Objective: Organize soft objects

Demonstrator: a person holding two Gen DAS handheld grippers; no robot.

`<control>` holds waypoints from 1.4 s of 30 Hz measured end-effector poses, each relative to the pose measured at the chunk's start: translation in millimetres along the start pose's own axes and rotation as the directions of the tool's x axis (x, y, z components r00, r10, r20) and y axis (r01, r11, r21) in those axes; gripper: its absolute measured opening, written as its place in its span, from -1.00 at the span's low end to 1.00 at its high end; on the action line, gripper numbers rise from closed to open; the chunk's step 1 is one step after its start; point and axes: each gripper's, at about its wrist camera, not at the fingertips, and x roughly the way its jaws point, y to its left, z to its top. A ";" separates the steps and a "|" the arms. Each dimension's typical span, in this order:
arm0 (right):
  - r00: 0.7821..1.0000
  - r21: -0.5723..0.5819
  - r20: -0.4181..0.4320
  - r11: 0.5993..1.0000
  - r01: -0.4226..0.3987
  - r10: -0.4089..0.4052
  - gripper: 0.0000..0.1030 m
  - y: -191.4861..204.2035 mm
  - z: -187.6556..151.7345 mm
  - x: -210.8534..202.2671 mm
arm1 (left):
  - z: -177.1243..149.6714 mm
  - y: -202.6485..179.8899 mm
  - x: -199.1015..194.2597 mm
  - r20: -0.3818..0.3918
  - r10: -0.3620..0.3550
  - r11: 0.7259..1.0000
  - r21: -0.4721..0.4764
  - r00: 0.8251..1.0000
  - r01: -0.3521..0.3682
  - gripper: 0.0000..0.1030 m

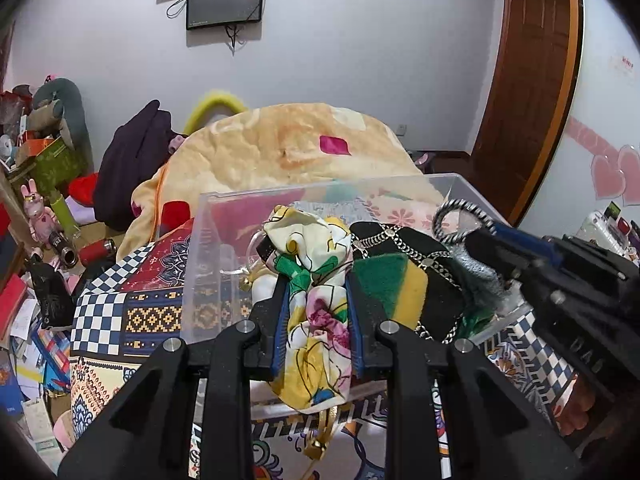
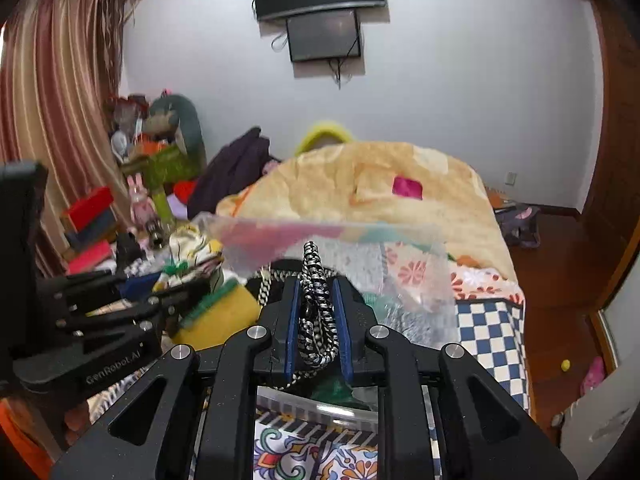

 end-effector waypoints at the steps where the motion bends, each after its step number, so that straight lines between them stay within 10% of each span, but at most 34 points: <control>1: 1.000 -0.004 -0.005 1.000 0.002 -0.002 -0.68 1.0 -1.9 1.4 | -0.2 -0.5 1.0 0.000 0.003 1.000 0.005 1.000 -0.003 -0.47; 11: 0.999 -0.037 -0.012 0.999 0.032 -0.032 -0.07 6.0 -0.3 -0.7 | -2.8 3.2 -0.4 0.004 0.023 1.000 0.005 1.000 -0.023 0.23; 26: 0.991 -0.032 0.136 0.999 0.014 -0.010 0.04 4.6 15.9 -63.8 | 0.5 5.2 -80.6 0.150 -0.031 0.999 -0.014 0.988 0.033 0.29; 42: 0.944 -0.045 0.331 0.999 0.002 0.013 0.30 18.5 16.6 -160.6 | -10.4 -19.0 -212.7 0.417 -0.030 0.999 0.033 0.908 0.017 0.69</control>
